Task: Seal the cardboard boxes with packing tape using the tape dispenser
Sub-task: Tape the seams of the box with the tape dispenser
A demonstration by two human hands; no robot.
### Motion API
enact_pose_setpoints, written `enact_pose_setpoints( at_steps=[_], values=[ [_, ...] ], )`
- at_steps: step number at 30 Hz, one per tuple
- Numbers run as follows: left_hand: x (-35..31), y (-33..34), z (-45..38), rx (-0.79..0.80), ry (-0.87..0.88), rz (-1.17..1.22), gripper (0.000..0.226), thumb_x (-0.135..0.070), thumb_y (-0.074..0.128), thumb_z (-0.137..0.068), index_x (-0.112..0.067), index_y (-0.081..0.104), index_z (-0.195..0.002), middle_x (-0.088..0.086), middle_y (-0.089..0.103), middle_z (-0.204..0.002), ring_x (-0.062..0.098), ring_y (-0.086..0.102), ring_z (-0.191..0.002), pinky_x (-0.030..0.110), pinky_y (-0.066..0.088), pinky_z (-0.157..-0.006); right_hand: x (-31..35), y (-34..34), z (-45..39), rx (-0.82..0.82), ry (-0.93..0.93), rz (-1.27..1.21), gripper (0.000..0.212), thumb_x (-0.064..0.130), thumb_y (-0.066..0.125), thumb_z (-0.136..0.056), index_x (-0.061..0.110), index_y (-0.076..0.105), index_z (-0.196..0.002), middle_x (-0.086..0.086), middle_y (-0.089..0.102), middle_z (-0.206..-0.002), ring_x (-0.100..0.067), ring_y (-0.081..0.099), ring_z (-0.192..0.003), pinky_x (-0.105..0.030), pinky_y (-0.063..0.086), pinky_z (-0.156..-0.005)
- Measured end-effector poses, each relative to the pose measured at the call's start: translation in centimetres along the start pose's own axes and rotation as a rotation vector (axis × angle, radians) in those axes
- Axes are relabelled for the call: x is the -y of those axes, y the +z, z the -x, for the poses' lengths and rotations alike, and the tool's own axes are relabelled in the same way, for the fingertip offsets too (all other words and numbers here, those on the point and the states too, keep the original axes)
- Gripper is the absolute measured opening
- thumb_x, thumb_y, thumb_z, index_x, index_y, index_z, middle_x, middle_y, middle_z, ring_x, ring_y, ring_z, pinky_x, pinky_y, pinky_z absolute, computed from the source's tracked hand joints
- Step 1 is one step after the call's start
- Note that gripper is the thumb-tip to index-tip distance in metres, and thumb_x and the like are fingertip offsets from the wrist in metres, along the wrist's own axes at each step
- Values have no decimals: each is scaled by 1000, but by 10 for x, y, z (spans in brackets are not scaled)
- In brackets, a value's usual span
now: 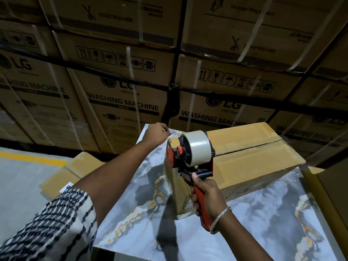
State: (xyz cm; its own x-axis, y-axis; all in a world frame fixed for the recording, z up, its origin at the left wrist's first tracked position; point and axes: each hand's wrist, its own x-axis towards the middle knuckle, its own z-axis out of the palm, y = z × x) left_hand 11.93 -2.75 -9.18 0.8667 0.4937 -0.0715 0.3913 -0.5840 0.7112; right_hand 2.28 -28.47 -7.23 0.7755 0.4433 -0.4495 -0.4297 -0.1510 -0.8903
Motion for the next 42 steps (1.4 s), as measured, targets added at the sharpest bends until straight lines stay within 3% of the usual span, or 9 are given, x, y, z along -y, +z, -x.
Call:
enact_pose_setpoints(
  at_steps=[5,8,11,15,20,23,28,37,42],
  values=[
    [-11,3,10,129,108,-102,31,-27,54,-84,-7,74,-71,20,72,-79,30,64,-73,34,46,-61,-3,-1,-7,9,-57,13,83,53,71,-83,-21,53,-115,-8,41,-54,-17,33,-40,-23,25,-41],
    [-15,0,3,134,98,-145,29,-16,53,-90,-4,74,-75,20,64,-72,27,55,-66,32,38,-60,3,0,-15,-4,-67,25,81,56,67,-76,-21,58,-98,-10,42,-55,-18,34,-40,-23,25,-42],
    [-18,1,-5,118,95,-176,29,-19,52,-93,-4,73,-80,13,57,-72,26,51,-70,31,37,-61,14,0,-25,-12,-33,28,58,56,72,-82,3,53,-69,-10,40,-56,-17,31,-41,-23,22,-44],
    [-25,5,-16,94,79,-215,39,-14,53,-94,-12,48,-55,7,45,-58,24,43,-58,32,29,-53,28,-2,-33,-23,-1,78,45,45,61,-95,8,49,-73,-7,39,-56,-17,30,-41,-24,21,-45],
    [-24,8,-22,95,65,-225,32,-10,54,-91,-11,55,-59,10,53,-65,30,52,-72,30,33,-60,28,-4,-29,-49,12,137,46,46,63,-95,10,49,-70,-7,40,-56,-16,30,-42,-26,21,-46],
    [-23,11,-20,100,76,-191,29,-20,56,-95,-6,70,-75,9,56,-69,28,52,-70,30,35,-59,25,-6,-16,-55,47,145,44,46,63,-95,10,51,-75,-5,39,-57,-16,28,-43,-24,20,-45],
    [-16,17,-27,96,62,-68,55,-47,62,-95,4,73,-78,21,69,-73,34,67,-73,38,49,-62,26,-10,1,-66,99,162,47,49,62,-94,15,47,-65,-3,40,-56,-16,27,-44,-26,19,-47],
    [-18,21,-26,25,51,-171,62,-51,61,-94,-10,46,-51,6,45,-51,24,47,-53,29,32,-56,8,-23,43,-80,151,171,47,49,63,-94,16,42,-68,-4,36,-58,-16,24,-45,-27,18,-47],
    [-19,32,-20,-27,6,-102,53,-51,59,-96,-10,60,-61,11,61,-67,34,64,-75,39,49,-72,6,-25,46,-70,185,151,48,51,64,-92,17,41,-68,-3,35,-58,-17,21,-49,-29,15,-51]
  ],
)
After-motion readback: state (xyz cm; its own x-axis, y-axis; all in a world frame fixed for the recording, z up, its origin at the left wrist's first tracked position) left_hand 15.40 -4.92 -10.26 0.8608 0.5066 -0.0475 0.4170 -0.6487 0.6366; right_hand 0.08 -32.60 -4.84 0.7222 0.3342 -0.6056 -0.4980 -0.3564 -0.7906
